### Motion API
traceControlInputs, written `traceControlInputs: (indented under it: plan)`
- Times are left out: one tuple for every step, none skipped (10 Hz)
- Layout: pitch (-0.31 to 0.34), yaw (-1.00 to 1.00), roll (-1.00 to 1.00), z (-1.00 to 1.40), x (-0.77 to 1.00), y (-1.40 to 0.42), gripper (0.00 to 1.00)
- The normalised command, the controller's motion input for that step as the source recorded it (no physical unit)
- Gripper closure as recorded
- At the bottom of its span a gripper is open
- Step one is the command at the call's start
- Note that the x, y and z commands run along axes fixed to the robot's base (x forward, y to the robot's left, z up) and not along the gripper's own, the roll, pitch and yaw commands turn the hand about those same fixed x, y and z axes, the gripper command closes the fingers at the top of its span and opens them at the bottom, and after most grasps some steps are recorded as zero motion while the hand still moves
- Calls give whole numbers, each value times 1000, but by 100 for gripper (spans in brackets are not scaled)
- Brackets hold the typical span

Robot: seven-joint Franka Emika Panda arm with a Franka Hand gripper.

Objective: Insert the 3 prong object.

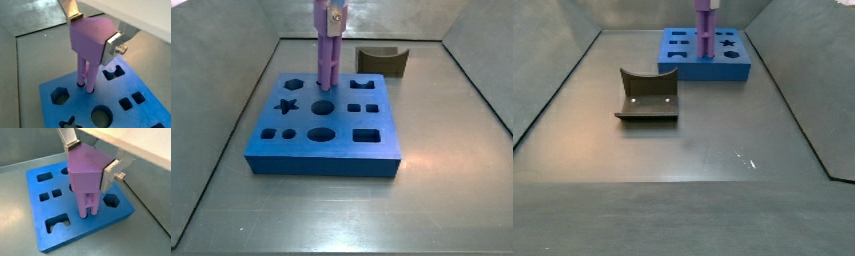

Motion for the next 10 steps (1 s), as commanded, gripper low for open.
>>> traceControlInputs:
  plan:
    - [-270,189,-37,-543,0,0,100]
    - [-286,286,-3,-554,0,0,100]
    - [-291,317,-3,-546,0,-3,100]
    - [-289,257,0,-523,0,-17,100]
    - [-290,223,0,-503,0,-66,100]
    - [-281,211,43,-474,0,-129,100]
    - [-184,157,87,-391,20,-183,100]
    - [-123,146,117,-283,11,-309,100]
    - [-74,57,13,-17,0,-83,100]
    - [0,0,0,0,0,0,100]
